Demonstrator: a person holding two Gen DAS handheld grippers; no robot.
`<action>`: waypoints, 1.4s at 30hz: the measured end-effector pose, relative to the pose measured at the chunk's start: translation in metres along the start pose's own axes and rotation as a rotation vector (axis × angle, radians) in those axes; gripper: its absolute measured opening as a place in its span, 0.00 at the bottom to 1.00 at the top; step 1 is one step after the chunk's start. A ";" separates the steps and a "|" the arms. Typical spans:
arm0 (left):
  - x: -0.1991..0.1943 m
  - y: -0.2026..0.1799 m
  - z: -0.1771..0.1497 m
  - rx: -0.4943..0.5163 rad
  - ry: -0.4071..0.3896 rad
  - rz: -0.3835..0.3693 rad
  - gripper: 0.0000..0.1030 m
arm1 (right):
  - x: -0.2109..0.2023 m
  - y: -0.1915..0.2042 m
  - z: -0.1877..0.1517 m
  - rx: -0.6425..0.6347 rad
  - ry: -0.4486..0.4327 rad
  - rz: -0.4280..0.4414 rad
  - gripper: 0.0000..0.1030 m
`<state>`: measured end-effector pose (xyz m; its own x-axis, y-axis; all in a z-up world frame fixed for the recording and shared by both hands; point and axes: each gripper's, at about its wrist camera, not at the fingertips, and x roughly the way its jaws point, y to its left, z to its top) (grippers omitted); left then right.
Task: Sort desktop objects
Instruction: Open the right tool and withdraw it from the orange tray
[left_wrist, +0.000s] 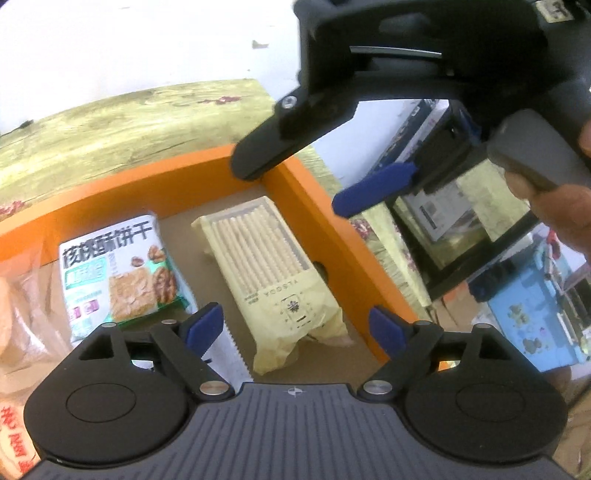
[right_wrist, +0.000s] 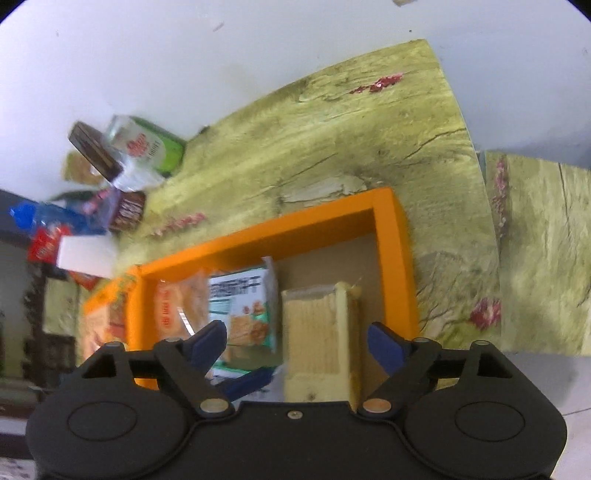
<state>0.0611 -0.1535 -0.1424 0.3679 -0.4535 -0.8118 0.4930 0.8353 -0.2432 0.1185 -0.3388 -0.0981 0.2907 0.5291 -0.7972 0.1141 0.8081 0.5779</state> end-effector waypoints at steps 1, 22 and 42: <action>0.002 0.000 0.001 0.002 -0.002 -0.005 0.85 | 0.002 0.000 -0.001 0.012 0.004 0.004 0.81; 0.022 -0.015 0.004 0.045 -0.022 -0.012 0.85 | 0.040 0.003 -0.018 0.045 0.070 -0.065 0.84; 0.013 -0.017 -0.002 0.006 -0.043 0.010 0.88 | 0.030 0.007 -0.021 0.008 0.012 -0.111 0.83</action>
<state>0.0559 -0.1731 -0.1496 0.4062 -0.4581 -0.7906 0.4937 0.8381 -0.2320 0.1080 -0.3115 -0.1216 0.2643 0.4399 -0.8583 0.1526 0.8596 0.4876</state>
